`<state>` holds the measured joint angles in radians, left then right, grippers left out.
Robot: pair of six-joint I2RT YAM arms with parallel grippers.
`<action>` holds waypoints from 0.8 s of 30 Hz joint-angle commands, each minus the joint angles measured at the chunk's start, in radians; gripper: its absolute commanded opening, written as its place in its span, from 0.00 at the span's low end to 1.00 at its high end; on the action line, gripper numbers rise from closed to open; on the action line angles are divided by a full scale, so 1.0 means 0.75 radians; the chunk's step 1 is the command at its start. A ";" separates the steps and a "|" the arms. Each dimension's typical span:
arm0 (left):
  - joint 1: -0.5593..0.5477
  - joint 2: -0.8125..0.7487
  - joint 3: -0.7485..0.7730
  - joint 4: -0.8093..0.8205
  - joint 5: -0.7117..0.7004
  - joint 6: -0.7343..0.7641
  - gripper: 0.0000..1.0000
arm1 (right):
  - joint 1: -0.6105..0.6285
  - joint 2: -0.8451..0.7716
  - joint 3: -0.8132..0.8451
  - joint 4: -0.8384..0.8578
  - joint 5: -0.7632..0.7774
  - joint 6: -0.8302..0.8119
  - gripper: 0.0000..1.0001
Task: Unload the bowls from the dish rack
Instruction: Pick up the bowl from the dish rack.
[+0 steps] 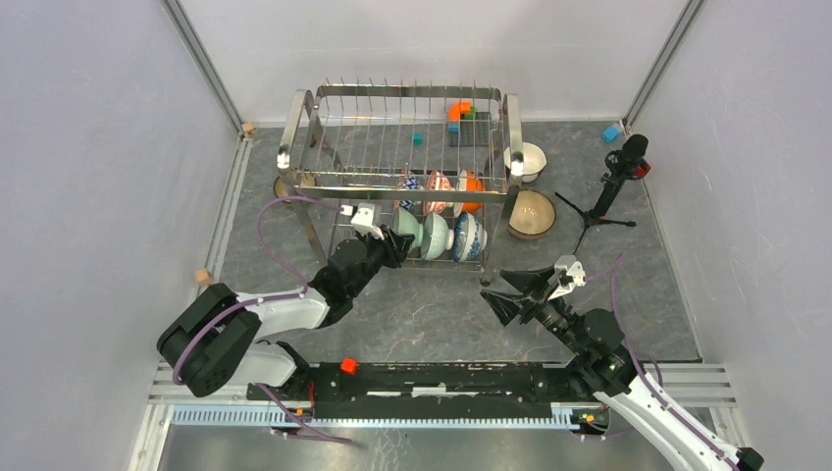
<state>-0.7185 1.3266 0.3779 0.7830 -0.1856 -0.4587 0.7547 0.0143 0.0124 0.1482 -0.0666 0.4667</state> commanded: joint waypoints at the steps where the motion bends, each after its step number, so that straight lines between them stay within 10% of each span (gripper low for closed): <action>1: 0.028 0.039 -0.030 0.067 0.060 -0.101 0.30 | 0.006 -0.009 -0.139 0.039 -0.017 -0.013 0.80; 14: 0.058 0.050 -0.098 0.213 0.069 -0.135 0.03 | 0.005 -0.007 -0.136 0.035 -0.019 -0.013 0.81; 24: 0.062 -0.064 -0.154 0.347 0.062 -0.144 0.02 | 0.004 -0.013 -0.135 0.033 -0.014 -0.003 0.80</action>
<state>-0.6754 1.3453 0.2935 1.0031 -0.1265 -0.5266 0.7547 0.0139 0.0124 0.1482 -0.0711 0.4667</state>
